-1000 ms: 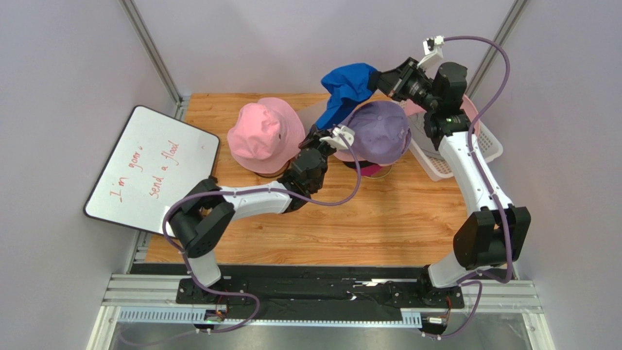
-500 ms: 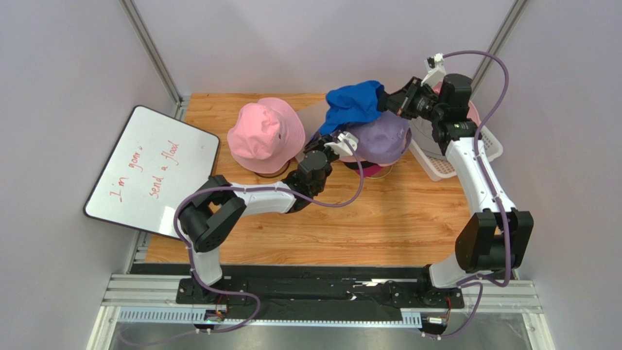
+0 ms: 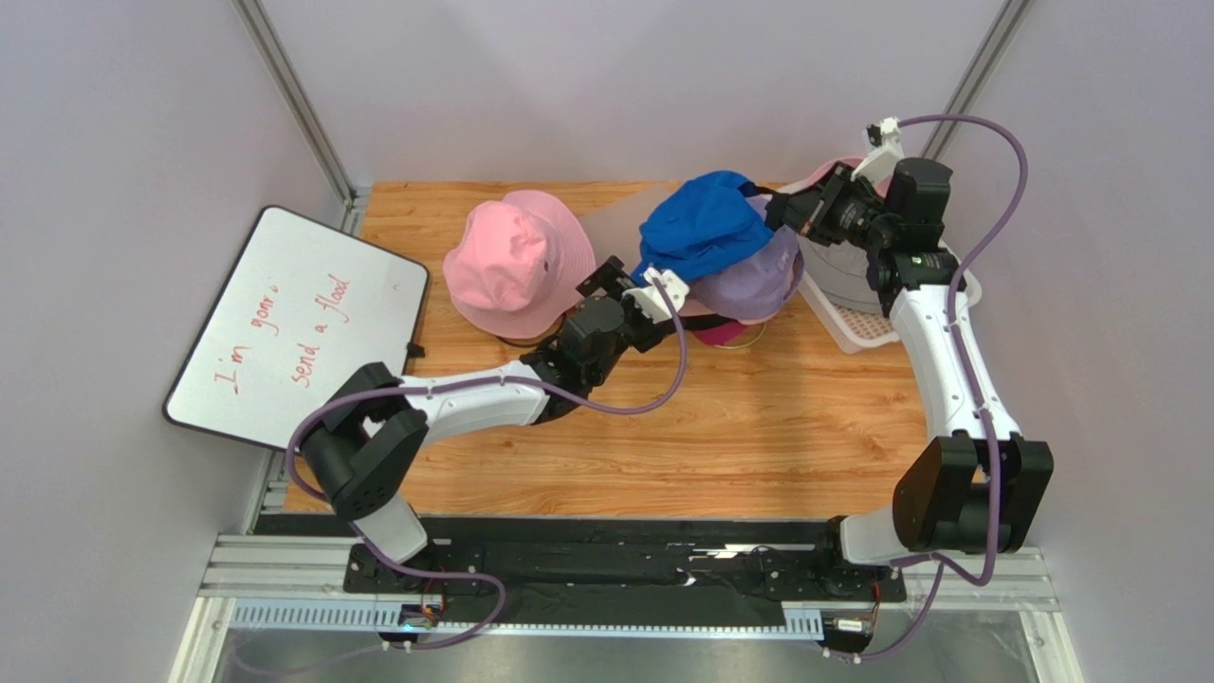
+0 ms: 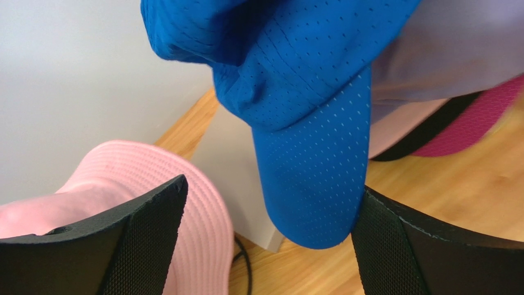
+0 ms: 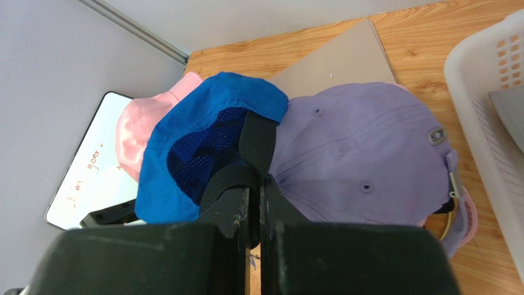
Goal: Stack the hats
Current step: Stack the hat on the hat.
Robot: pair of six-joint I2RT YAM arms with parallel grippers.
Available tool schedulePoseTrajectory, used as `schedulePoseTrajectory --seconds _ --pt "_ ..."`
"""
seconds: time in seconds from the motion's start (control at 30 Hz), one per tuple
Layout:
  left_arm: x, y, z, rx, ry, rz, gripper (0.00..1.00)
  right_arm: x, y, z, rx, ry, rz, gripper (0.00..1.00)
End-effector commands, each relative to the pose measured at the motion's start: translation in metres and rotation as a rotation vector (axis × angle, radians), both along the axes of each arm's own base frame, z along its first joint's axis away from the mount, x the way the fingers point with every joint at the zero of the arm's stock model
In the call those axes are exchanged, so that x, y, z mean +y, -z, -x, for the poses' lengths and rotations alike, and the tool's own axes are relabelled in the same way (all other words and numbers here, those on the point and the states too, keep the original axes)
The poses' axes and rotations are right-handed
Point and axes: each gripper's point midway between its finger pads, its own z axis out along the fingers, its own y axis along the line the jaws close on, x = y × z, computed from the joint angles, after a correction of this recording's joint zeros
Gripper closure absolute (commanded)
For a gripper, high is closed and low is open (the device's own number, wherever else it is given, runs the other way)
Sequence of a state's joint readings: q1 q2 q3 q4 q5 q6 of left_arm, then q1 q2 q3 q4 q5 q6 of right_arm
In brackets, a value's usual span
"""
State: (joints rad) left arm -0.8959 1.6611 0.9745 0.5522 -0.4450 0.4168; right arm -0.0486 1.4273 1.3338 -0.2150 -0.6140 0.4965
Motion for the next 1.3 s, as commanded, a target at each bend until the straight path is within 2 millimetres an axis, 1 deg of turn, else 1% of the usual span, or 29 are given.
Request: schedulePoseTrajectory --seconds 0.0,0.03,0.07,0.1,0.13,0.2,0.23,0.3,0.33,0.4,0.47,0.57,0.6,0.63,0.67,0.7,0.73,0.77,0.83,0.9,0.93,0.97,1.0,1.03,1.07,1.1,1.13,1.2,1.27 --pt "-0.028 -0.019 0.038 0.104 0.228 0.152 0.00 -0.020 -0.017 -0.007 -0.035 0.042 -0.004 1.00" --pt "-0.028 -0.024 0.043 0.110 0.253 0.164 0.00 -0.022 -0.017 -0.007 -0.035 0.042 -0.004 1.00" --pt "-0.032 -0.019 0.051 0.151 0.292 0.164 0.00 -0.024 -0.016 -0.006 -0.035 0.045 0.003 1.00" --pt "-0.034 -0.019 0.056 0.171 0.312 0.165 0.00 -0.029 -0.014 -0.007 -0.032 0.064 0.012 1.00" --pt "-0.038 -0.017 0.067 0.210 0.368 0.159 0.00 -0.031 -0.011 -0.005 -0.026 0.071 0.017 1.00" --pt "-0.042 -0.012 0.077 0.269 0.423 0.153 0.00 -0.034 -0.008 -0.004 -0.024 0.074 0.022 1.00" --pt "-0.046 -0.006 0.087 0.328 0.476 0.130 0.00 -0.034 -0.005 -0.004 -0.016 0.074 0.022 1.00" --pt "-0.049 -0.003 0.094 0.381 0.511 0.125 0.00 -0.036 -0.003 -0.003 -0.013 0.081 0.023 1.00" --pt "-0.048 0.002 0.093 0.396 0.496 0.125 0.00 -0.037 -0.003 -0.003 -0.012 0.086 0.022 1.00" --pt "-0.046 0.001 0.089 0.408 0.465 0.166 0.00 -0.040 0.000 -0.004 -0.002 0.101 0.017 1.00" --pt "-0.047 -0.010 0.083 0.412 0.440 0.244 0.00 -0.038 -0.002 -0.004 -0.005 0.093 0.008 1.00" --pt "-0.054 -0.031 0.078 0.389 0.441 0.312 0.01 -0.036 -0.008 -0.005 -0.011 0.087 -0.006 1.00" --pt "-0.058 -0.043 0.073 0.386 0.434 0.353 0.00 -0.036 -0.011 -0.005 -0.015 0.088 -0.009 1.00" --pt "-0.059 -0.049 0.068 0.385 0.419 0.377 0.00 -0.036 -0.011 -0.006 -0.015 0.087 -0.012 1.00" --pt "-0.059 -0.055 0.062 0.383 0.408 0.391 0.02 -0.035 -0.015 -0.006 -0.020 0.082 -0.018 1.00" --pt "-0.064 -0.068 0.053 0.375 0.404 0.417 0.06 -0.035 -0.015 -0.006 -0.019 0.078 -0.020 1.00" --pt "-0.059 -0.073 0.045 0.403 0.388 0.451 0.09 -0.034 -0.016 -0.007 -0.018 0.077 -0.027 1.00" --pt "-0.060 -0.079 0.040 0.416 0.395 0.481 0.18 -0.033 -0.016 -0.007 -0.017 0.069 -0.030 1.00" --pt "-0.057 -0.098 0.031 0.437 0.443 0.580 0.26 -0.032 -0.016 -0.007 -0.017 0.069 -0.034 1.00" --pt "-0.059 -0.108 0.024 0.438 0.466 0.616 0.27 -0.031 -0.014 -0.006 -0.014 0.065 -0.038 1.00" --pt "-0.059 -0.108 0.022 0.459 0.474 0.611 0.27 -0.031 -0.013 -0.007 -0.012 0.062 -0.039 1.00" --pt "-0.064 -0.110 0.014 0.462 0.472 0.609 0.27 -0.031 -0.013 -0.007 -0.013 0.060 -0.038 1.00" --pt "-0.064 -0.104 0.010 0.486 0.453 0.592 0.28 -0.031 -0.013 -0.007 -0.012 0.060 -0.039 1.00" --pt "-0.065 -0.103 0.004 0.486 0.447 0.584 0.29 -0.031 -0.012 -0.007 -0.011 0.060 -0.039 1.00" --pt "-0.067 -0.108 -0.001 0.481 0.449 0.589 0.32 -0.031 -0.011 -0.007 -0.009 0.059 -0.040 1.00" --pt "-0.068 -0.098 -0.007 0.504 0.436 0.580 0.35 -0.031 -0.011 -0.006 -0.009 0.058 -0.040 1.00" --pt "-0.069 -0.097 -0.010 0.504 0.434 0.576 0.37 -0.030 -0.010 -0.006 -0.006 0.058 -0.043 1.00" --pt "-0.070 -0.096 -0.015 0.500 0.430 0.571 0.37 -0.030 -0.010 -0.005 -0.007 0.055 -0.042 1.00" --pt "-0.072 -0.096 -0.015 0.502 0.446 0.571 0.35 -0.030 -0.008 -0.006 -0.003 0.056 -0.039 1.00"
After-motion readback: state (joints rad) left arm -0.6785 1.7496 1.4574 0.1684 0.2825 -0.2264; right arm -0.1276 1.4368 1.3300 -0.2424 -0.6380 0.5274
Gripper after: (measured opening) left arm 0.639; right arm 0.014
